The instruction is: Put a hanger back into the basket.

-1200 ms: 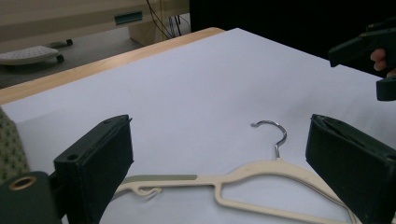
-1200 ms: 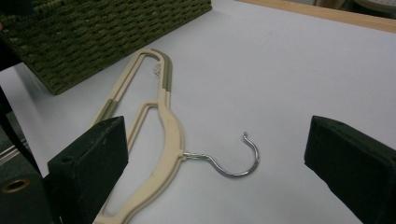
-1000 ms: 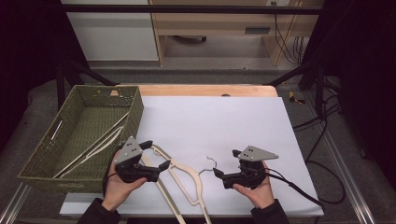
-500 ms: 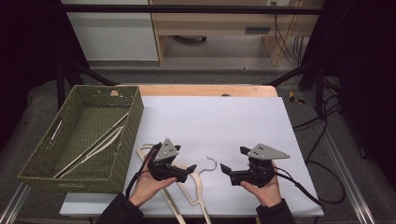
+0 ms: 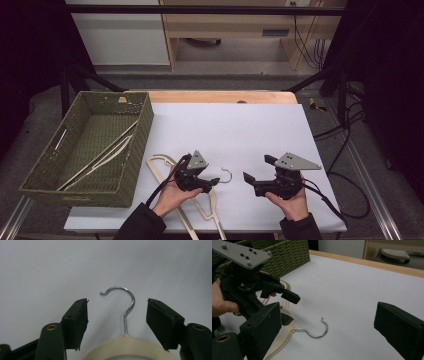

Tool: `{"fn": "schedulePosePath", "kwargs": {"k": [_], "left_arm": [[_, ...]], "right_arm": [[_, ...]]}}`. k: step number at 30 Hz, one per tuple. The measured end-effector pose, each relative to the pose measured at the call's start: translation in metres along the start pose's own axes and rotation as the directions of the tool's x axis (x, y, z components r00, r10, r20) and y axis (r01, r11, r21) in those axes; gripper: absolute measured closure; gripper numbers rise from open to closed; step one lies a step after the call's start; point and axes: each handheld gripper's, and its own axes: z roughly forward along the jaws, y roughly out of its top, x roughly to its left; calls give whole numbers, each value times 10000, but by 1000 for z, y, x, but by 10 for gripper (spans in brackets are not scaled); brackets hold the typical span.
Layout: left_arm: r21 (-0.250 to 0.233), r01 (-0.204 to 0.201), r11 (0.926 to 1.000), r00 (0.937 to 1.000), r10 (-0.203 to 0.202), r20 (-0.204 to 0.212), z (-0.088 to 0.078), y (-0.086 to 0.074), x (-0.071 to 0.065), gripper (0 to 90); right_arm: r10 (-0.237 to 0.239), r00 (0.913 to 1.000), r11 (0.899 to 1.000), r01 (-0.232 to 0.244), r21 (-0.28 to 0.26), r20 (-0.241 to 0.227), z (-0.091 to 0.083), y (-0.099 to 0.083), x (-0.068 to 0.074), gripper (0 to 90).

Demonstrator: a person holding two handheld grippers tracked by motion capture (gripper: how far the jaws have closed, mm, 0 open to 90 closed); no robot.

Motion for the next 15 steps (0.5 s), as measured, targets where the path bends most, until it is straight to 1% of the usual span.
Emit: {"fn": "schedulePosePath", "kwargs": {"k": [2,3,4,7,11,12,13,15], "left_arm": [[192,110,9998,9999,-112,82,5,-1,0,395],[396,67,9992,9999,-74,155,6,-1,1,417],[481,106,9988,9996,-118,238,8,-2,0,449],[803,-64,9967,9997,45,230,14,-3,-3,534],[1067,23,9943,9995,-56,311,22,-5,-5,625],[1157,-3,9933,9995,-35,324,24,-6,-5,646],[1270,-47,9919,9995,6,328,26,-6,-5,667],[1335,-12,9911,9994,-34,343,28,-7,-5,698]], "right_arm": [[31,10000,10000,-31,3,22,0,0,0,80],[36,10000,10000,-36,-1,26,0,0,0,80],[27,10000,10000,-27,-6,37,0,0,0,80],[49,10000,10000,-49,-6,38,0,0,0,81],[-34,10000,10000,34,43,13,0,-1,-1,81],[38,10000,10000,-38,48,13,1,-1,0,81],[14,10000,10000,-14,55,2,1,-1,0,81],[-51,10000,9999,51,113,-13,1,-1,-1,81]]}}
